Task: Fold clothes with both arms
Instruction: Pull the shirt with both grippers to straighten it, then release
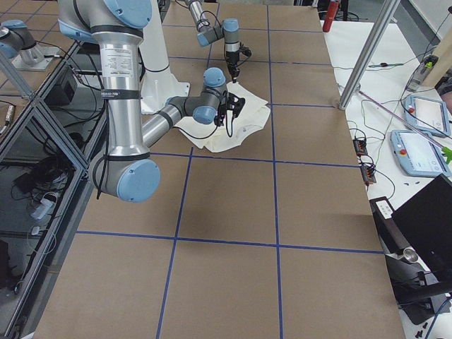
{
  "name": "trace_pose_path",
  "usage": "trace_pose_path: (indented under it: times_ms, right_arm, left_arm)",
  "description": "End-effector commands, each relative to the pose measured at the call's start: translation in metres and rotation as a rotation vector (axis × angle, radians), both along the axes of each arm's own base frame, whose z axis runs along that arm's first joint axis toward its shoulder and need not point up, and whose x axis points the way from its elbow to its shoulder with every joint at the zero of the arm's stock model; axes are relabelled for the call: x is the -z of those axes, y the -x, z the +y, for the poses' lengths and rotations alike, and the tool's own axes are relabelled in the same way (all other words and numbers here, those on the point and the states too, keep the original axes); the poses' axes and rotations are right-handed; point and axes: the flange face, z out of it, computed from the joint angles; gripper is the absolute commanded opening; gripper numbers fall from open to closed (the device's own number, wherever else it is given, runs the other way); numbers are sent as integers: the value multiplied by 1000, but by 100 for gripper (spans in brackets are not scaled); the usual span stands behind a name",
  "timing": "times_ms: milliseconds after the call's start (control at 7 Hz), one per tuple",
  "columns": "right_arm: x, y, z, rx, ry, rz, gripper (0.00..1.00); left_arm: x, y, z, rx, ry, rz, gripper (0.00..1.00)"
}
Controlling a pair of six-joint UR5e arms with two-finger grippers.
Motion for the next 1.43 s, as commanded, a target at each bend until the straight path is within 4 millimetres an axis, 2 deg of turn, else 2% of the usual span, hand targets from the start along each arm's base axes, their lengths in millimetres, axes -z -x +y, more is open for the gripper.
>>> trace_pose_path:
  times_ms: [0,143,286,429,571,714,857,1000,1143,1286]
  right_arm:
    - [3,10,-5,-10,4,2,100]
    - [7,26,-17,-39,-15,6,100]
    - [13,28,-18,-56,-33,-2,100]
    - [16,28,-17,-57,-35,-8,100]
    - [23,32,-18,-54,-41,-20,100]
    - [34,39,-18,-53,-53,-36,100]
    - [36,42,-16,-54,-60,-37,100]
    - [41,52,-8,-50,-73,-41,100]
    - [55,64,-7,-74,-99,-47,100]
    - [66,72,-6,-80,-104,-63,100]
  left_arm:
    - [0,30,-35,-3,-123,-48,0]
    - [-3,46,-60,-13,-240,-89,0]
    - [-6,68,-92,3,-307,-118,0]
    - [10,75,-150,47,-351,-139,0]
    - [31,54,-211,80,-363,-154,0]
    - [35,43,-265,115,-430,-128,0]
    - [35,26,-298,168,-484,-139,0]
    - [37,25,-299,172,-488,-135,3]
    - [42,30,-296,175,-504,-120,50]
    - [44,51,-275,181,-527,-89,51]
